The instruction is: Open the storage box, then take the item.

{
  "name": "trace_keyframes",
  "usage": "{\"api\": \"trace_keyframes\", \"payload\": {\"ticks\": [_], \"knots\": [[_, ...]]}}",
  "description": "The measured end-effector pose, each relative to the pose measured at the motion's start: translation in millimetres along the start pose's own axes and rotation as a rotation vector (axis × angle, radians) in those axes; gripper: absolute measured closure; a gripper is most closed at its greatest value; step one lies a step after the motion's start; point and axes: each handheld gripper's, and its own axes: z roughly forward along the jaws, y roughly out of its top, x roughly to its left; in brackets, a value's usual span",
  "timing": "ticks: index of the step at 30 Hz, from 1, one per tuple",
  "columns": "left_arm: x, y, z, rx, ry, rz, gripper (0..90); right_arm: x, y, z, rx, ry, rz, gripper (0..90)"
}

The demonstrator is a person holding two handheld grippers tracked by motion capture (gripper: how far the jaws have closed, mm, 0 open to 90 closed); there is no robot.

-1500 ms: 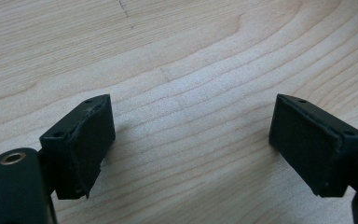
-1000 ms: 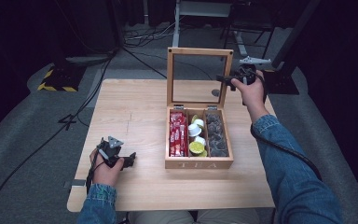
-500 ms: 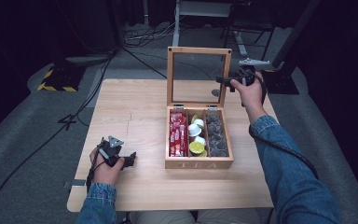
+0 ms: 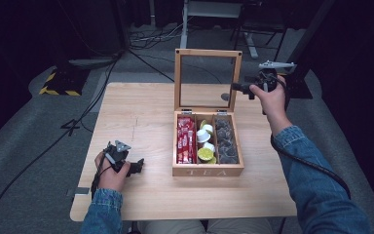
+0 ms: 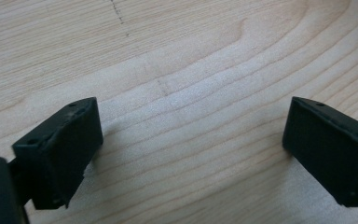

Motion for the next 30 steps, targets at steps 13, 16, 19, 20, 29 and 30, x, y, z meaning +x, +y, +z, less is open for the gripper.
{"api": "trace_keyframes", "payload": {"ticks": [13,16,19,20,29,30], "knots": [[-1.2,6.4,6.1,0.003,0.002,-0.003,0.0,52.7,-6.3,-23.4,0.008,0.122,-0.075,15.4],[-1.2,6.4,6.1,0.003,0.003,-0.003,0.0,65.3,-9.6,-25.7,0.009,0.148,-0.091,15.5],[-1.2,6.4,6.1,0.002,0.004,-0.003,0.0,77.0,-13.3,-26.0,0.011,0.17,-0.103,15.7],[-1.3,6.3,6.0,0.003,0.004,-0.003,0.0,79.9,-14.3,-25.6,0.015,0.176,-0.107,15.8],[-1.8,5.9,5.7,0.003,0.005,-0.008,0.1,107.9,-24.1,-14.7,0.068,0.238,-0.13,21.6],[-1.8,5.9,5.7,0.003,0.005,-0.008,0.1,109.8,-25.0,-13.3,0.071,0.241,-0.131,21.9]]}}
